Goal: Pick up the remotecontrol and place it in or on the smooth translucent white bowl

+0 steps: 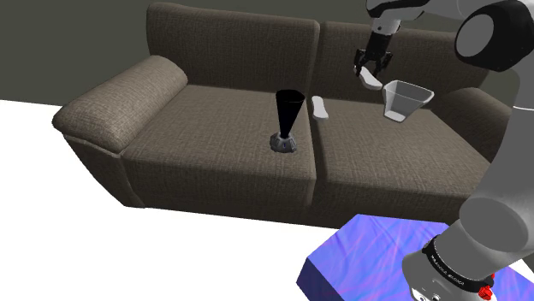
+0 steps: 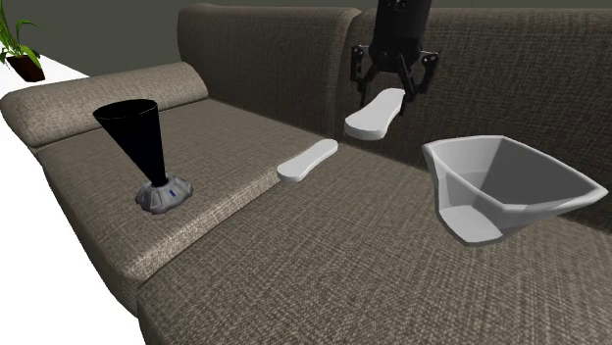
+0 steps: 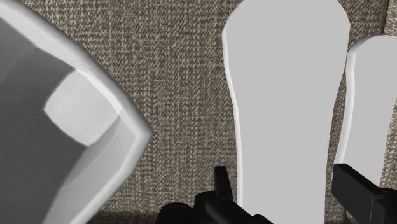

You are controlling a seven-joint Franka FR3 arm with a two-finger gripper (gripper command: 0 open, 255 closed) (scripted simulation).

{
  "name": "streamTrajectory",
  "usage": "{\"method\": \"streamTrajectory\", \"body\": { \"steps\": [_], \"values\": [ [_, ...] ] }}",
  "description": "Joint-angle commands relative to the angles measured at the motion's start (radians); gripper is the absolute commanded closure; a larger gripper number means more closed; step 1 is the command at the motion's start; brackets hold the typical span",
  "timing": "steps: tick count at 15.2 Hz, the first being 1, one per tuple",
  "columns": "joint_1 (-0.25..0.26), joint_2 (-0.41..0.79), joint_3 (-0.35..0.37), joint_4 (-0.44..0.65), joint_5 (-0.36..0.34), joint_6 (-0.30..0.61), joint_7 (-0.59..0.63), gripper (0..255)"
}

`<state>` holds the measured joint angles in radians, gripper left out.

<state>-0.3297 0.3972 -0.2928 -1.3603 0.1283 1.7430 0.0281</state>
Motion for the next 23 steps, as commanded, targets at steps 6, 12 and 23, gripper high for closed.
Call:
{"method": "streamTrajectory", "body": {
  "steps": [6, 12, 23],
  "values": [
    [-0.009, 0.009, -0.001, 0.108, 0.002, -0.099, 0.003, 255],
    [-0.063, -0.017, -0.026, 0.087, 0.004, -0.107, -0.077, 255],
    [-0.246, 0.002, -0.097, 0.122, 0.035, -0.136, -0.321, 255]
  ]
}}
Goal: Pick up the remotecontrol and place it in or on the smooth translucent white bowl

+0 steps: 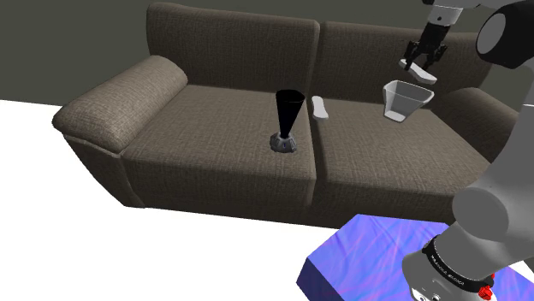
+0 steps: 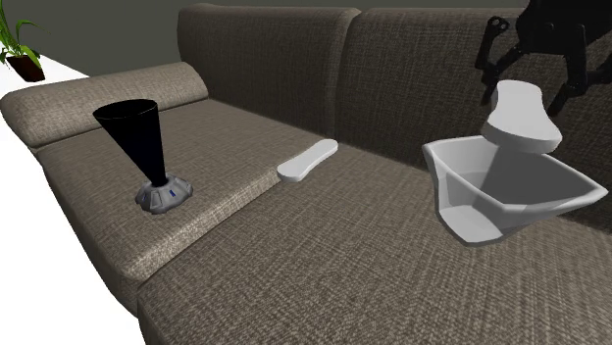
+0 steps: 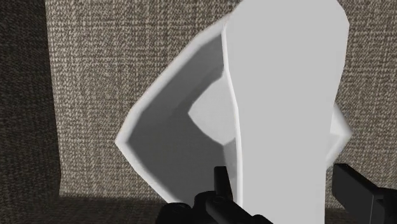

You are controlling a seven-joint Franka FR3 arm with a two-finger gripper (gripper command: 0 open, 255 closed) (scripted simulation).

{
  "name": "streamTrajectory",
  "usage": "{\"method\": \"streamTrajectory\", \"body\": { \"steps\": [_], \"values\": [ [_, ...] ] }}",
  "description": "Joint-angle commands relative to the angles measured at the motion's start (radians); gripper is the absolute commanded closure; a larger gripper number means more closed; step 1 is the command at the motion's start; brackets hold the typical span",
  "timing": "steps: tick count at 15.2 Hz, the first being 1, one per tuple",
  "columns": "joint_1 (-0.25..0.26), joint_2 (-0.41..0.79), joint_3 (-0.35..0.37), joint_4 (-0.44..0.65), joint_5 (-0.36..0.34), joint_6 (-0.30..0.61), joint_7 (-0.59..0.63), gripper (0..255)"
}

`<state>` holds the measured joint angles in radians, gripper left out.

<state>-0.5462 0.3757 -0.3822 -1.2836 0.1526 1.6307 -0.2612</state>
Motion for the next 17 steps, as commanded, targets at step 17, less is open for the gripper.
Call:
{"method": "streamTrajectory", "body": {
  "steps": [17],
  "values": [
    [-0.006, 0.005, -0.003, -0.183, 0.007, 0.186, -0.040, 255]
  ]
}}
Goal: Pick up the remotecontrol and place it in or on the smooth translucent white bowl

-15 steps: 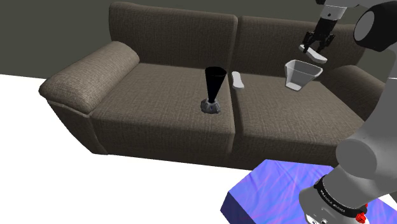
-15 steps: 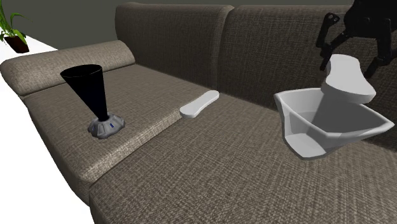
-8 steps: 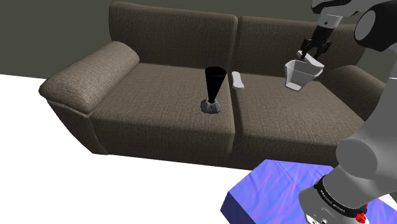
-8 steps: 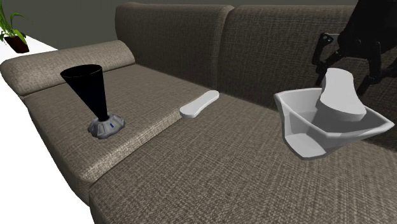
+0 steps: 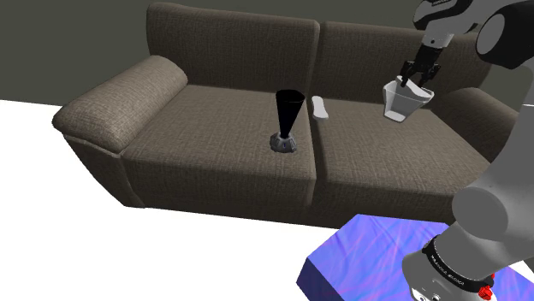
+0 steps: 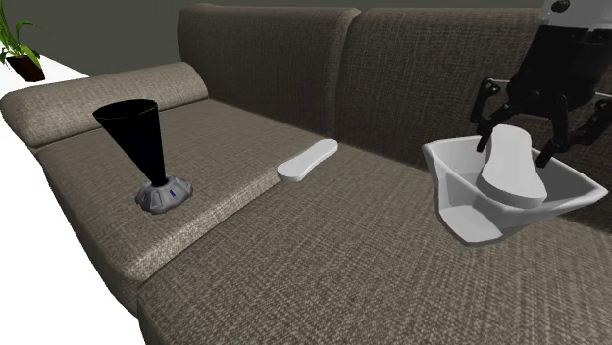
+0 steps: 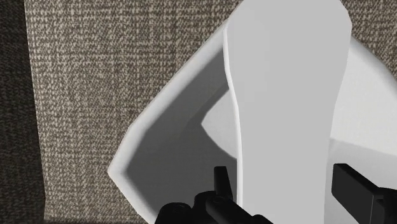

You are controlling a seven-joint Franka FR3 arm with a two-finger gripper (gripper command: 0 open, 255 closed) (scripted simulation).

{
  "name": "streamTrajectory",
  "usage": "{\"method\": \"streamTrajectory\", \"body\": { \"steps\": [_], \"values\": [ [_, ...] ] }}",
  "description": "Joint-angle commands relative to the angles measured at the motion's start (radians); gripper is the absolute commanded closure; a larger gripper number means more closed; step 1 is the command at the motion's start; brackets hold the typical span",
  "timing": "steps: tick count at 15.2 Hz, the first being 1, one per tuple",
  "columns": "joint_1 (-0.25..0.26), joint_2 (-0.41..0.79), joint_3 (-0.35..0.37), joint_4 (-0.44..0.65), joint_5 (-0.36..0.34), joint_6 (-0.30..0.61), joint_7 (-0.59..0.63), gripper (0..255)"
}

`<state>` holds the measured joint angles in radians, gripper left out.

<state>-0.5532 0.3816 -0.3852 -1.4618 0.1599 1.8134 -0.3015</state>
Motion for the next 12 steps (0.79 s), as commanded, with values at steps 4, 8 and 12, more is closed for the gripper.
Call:
{"method": "streamTrajectory", "body": {
  "steps": [4, 8, 12],
  "values": [
    [0.001, 0.000, 0.000, -0.005, 0.000, 0.003, 0.000, 255],
    [0.001, 0.000, 0.000, -0.004, 0.000, 0.003, 0.000, 0],
    [0.001, 0.000, 0.000, -0.005, 0.000, 0.003, 0.000, 0]
  ]
}}
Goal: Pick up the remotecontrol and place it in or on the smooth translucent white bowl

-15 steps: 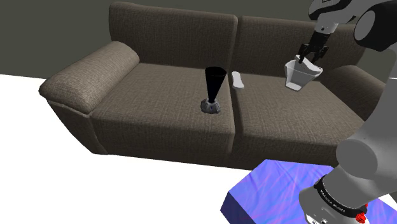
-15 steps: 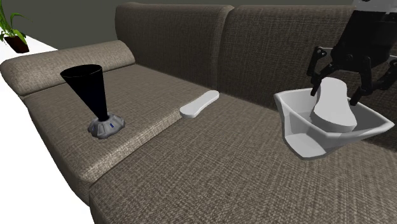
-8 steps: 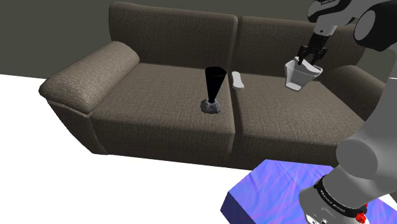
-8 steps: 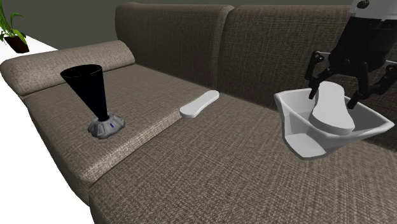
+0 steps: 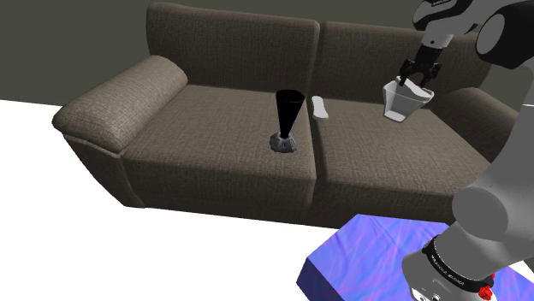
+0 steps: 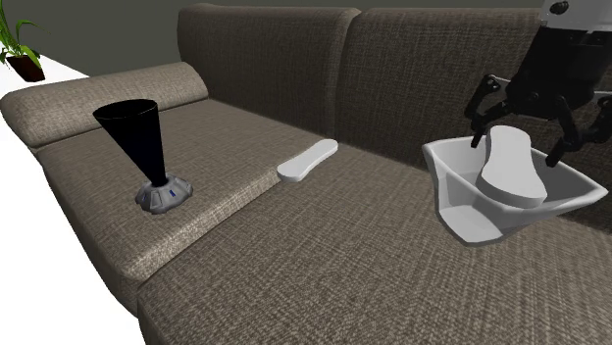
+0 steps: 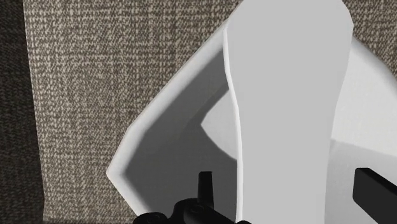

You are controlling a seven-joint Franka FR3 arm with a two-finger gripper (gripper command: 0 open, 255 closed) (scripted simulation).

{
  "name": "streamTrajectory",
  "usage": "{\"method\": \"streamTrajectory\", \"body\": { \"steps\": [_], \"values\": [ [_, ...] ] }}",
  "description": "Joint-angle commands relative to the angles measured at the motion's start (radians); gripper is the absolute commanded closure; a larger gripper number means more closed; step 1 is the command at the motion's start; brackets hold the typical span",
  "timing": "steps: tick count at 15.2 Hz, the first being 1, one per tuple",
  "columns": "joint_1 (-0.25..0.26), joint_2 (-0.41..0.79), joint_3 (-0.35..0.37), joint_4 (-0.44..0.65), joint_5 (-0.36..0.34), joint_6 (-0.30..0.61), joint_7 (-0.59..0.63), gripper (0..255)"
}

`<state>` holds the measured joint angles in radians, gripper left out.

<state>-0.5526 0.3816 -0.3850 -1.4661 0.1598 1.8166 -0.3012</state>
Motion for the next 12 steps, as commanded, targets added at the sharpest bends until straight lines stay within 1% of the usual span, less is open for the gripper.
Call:
{"method": "streamTrajectory", "body": {
  "steps": [1, 4, 12],
  "values": [
    [-0.002, -0.002, -0.001, 0.031, -0.001, -0.033, 0.002, 0],
    [-0.012, 0.003, -0.004, 0.133, -0.001, -0.129, 0.005, 0],
    [-0.012, 0.003, -0.004, 0.133, -0.001, -0.129, 0.005, 0]
  ]
}}
